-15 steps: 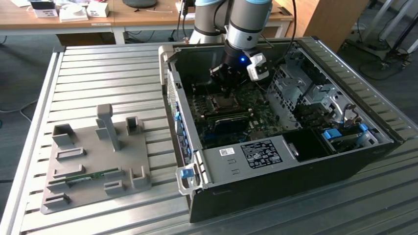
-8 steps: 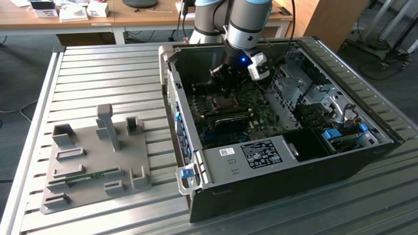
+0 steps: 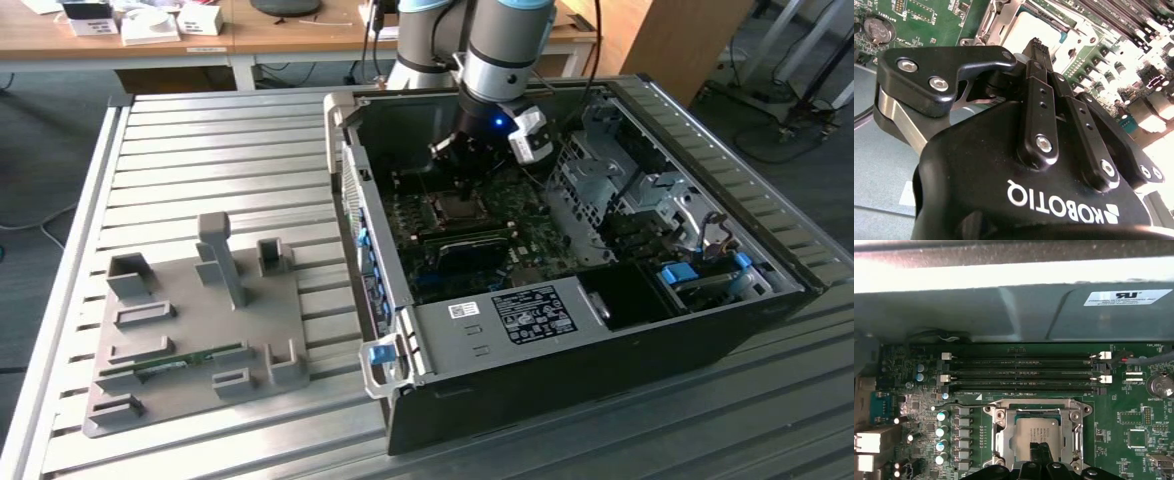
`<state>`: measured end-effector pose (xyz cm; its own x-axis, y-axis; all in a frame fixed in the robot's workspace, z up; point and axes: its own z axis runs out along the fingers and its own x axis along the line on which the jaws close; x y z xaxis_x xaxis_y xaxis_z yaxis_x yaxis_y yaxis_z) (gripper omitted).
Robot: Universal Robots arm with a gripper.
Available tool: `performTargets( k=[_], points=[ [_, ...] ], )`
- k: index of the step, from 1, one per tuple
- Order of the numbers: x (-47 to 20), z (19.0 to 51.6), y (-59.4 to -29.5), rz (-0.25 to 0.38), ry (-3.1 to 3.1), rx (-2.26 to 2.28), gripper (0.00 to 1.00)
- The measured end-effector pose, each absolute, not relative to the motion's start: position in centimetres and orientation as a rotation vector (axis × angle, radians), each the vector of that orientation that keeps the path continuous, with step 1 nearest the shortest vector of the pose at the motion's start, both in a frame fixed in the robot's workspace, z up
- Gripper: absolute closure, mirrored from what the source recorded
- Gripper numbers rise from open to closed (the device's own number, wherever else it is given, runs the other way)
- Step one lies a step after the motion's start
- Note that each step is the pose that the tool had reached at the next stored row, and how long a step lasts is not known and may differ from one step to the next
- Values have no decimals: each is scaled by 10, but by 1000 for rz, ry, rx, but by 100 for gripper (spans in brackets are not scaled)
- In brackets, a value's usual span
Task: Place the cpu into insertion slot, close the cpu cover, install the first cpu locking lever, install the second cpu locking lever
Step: 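Close the cpu cover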
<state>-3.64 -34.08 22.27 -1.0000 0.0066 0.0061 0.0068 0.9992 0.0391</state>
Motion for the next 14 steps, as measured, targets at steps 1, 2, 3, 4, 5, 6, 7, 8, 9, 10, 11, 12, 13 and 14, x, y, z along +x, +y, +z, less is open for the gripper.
performTargets(
  k=[1,2,3,4,5,6,7,8,9,10,11,12,13,14],
  points=[
    [-37,223,-341,-64,-3139,-6,89],
    [-37,223,-341,-66,-3144,-1,89],
    [-37,222,-341,-67,-3148,4,89],
    [-37,222,-341,-69,-3152,9,89],
    [-37,222,-341,-71,-3156,15,89],
    [-37,222,-341,-72,-3159,21,89],
    [-37,222,-341,-73,-3161,26,89],
    [-37,222,-341,-73,-3162,31,89],
    [-37,222,-341,-73,-3162,31,89],
    [-37,222,-341,-73,-3162,31,89],
    [-37,222,-341,-73,-3162,31,89],
    [-37,222,-341,-73,-3162,31,89],
    [-37,222,-341,-73,-3162,31,89],
    [-37,222,-341,-73,-3162,31,89]
  ],
)
